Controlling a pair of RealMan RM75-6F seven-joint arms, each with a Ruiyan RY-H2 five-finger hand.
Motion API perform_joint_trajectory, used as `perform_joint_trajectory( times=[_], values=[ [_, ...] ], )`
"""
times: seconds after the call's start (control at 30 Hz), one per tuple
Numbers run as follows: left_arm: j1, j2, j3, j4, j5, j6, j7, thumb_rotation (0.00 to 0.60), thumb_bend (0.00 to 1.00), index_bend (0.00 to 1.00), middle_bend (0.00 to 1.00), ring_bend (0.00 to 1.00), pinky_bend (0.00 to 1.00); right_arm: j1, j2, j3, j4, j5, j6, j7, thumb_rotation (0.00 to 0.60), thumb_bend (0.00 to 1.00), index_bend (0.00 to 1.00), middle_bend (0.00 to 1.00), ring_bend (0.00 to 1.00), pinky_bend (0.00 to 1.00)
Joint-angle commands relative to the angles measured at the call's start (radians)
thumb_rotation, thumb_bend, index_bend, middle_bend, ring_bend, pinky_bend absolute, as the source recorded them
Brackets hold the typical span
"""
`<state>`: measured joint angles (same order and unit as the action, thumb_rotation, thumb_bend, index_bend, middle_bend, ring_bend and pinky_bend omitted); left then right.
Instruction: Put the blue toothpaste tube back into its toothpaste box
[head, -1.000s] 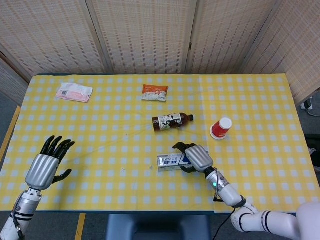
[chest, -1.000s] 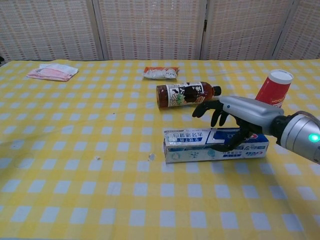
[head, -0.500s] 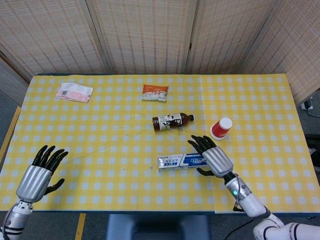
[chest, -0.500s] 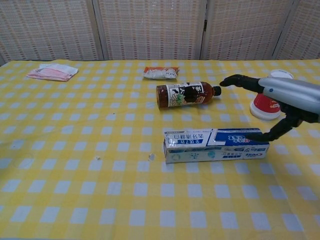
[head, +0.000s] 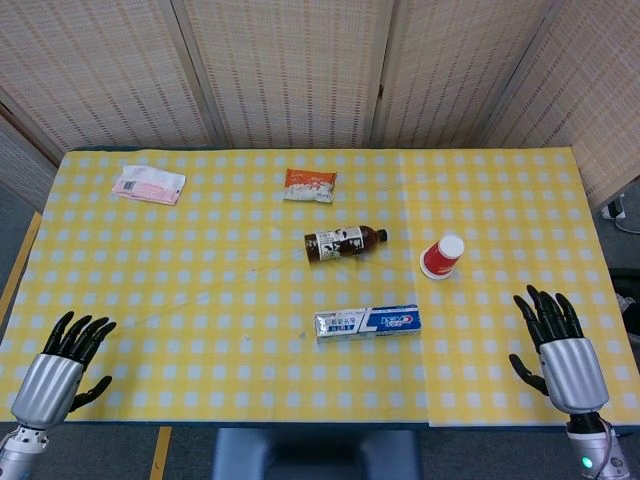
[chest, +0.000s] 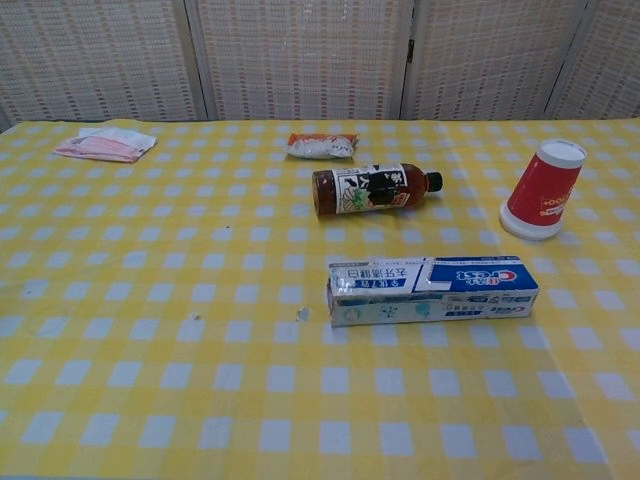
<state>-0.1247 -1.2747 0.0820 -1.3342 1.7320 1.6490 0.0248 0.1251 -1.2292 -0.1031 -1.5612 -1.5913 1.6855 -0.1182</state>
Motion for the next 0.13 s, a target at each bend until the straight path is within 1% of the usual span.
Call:
perform_joint_trajectory(
  times=[0.03,0.13],
  values=[
    [0.009,0.002,-0.005,0.002,0.008,0.025,-0.003,0.6,0.25,0.17,0.19,0.12,0.04,-0.008,0.029,-0.002,-0.013,-0.003,-0.038,0.022,0.6,0.3,0.0,0.0,0.0,0.0],
    [0.013,0.011,-0.008,-0.006,-0.006,0.012,0.002,0.6,0.25,0.17,0.19,0.12,0.04,-0.011,0.037,0.001,-0.024,-0.004,-0.056,0.019,0.6,0.3,0.0,0.0,0.0,0.0]
  ],
)
